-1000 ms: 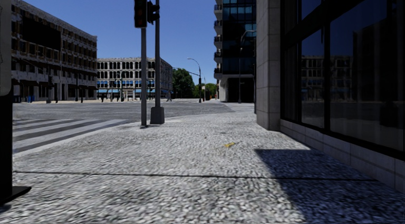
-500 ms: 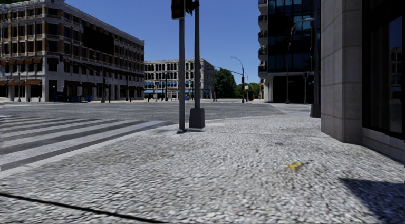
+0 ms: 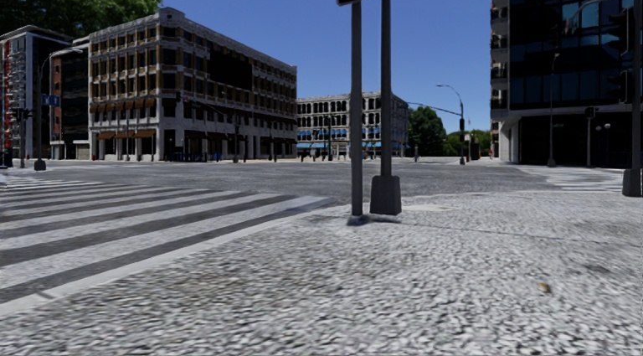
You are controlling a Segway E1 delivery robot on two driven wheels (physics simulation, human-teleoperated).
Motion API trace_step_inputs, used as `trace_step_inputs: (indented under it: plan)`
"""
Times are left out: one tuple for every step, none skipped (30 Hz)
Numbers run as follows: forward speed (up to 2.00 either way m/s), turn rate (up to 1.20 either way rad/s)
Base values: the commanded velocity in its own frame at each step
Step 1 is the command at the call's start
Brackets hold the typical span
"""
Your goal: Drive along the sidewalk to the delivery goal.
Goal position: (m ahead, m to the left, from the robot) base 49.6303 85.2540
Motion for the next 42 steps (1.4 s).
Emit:
trace_step_inputs:
  plan:
    - [1.76,0.52]
    - [1.76,0.53]
    - [1.76,0.53]
    - [1.76,0.53]
    - [1.76,0.53]
    - [1.76,0.53]
    - [1.76,0.53]
    - [1.76,0.53]
    - [1.76,0.53]
    - [1.76,0.53]
    - [1.76,0.53]
    - [1.76,0.53]
    - [1.76,0.53]
    - [1.76,0.53]
    - [1.76,0.53]
    - [1.76,0.53]
    - [1.76,0.53]
    - [1.76,0.53]
    - [1.76,0.53]
    - [1.76,0.53]
    - [1.76,0.53]
    - [1.76,0.53]
    - [1.76,0.53]
    - [1.76,0.53]
    - [1.76,0.53]
    - [1.76,0.53]
    - [1.76,0.53]
    - [1.76,0.53]
    - [1.76,0.53]
    - [1.76,0.53]
    - [1.76,0.53]
    - [1.76,0.53]
    - [1.76,0.53]
    - [1.76,0.53]
    - [1.76,0.53]
    - [1.76,0.53]
    - [1.76,0.53]
    - [1.76,0.53]
    - [1.76,0.53]
    - [1.76,0.53]
    - [1.76,0.53]
    - [1.76,0.53]
